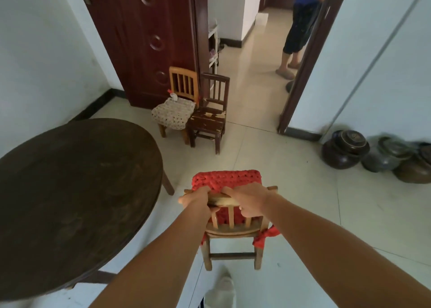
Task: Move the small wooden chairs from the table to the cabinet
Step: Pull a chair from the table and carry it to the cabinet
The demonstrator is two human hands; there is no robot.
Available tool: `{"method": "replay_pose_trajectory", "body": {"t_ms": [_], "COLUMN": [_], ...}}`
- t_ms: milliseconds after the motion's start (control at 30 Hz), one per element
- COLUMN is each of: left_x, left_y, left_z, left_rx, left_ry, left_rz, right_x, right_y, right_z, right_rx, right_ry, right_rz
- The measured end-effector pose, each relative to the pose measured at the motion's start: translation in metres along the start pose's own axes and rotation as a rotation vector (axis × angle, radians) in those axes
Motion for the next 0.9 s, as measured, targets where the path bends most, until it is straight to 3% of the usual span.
{"method": "replay_pose_trajectory", "body": {"t_ms": [133,200,267,333,400,467,533,600,767,900], "left_x": [-0.064,-0.088,-0.112,-0.136,-0.178,-0.226,-0.268,-0.310,-0.398,-0.463], "left_y": [0.042,0.062,0.084,0.109,0.124,0.122,0.119,0.121,0.132,0.131], "left_z": [0.007,0.010,0.014,0.018,0.011,0.005,0.007,0.006,0.011,0.031], "left_rx": [0.035,0.009,-0.132,-0.421,-0.662,-0.745,-0.766,-0.724,-0.619,-0.697], "left_ry": [-0.103,-0.189,-0.141,-0.055,-0.275,-0.467,-0.419,-0.387,-0.508,-0.320], "left_rz": [0.110,0.324,0.706,0.904,1.030,1.308,1.485,1.450,1.214,1.124], "right_x": [0.030,0.045,0.061,0.072,0.084,0.099,0.114,0.129,0.155,0.170], "right_y": [0.074,0.111,0.151,0.184,0.217,0.250,0.284,0.321,0.396,0.448], "right_z": [0.038,0.053,0.066,0.077,0.087,0.096,0.104,0.111,0.137,0.171], "right_rx": [0.028,0.048,0.067,0.115,0.176,0.255,0.354,0.444,0.658,0.795], "right_ry": [-0.011,-0.007,-0.023,-0.048,-0.052,-0.041,-0.044,-0.048,-0.031,-0.017], "right_rz": [0.003,0.005,-0.001,-0.026,-0.058,-0.110,-0.162,-0.227,-0.449,-0.584]}}
Point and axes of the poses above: each hand's wrist, its own z-axis towards the middle knuckle, its own x-axis out of the back of the hand, y = z × x, the point moved 3 cm from there along z, towards the middle knuckle, and after that the axes turned 5 degrees about z, right-handed, at the moved point
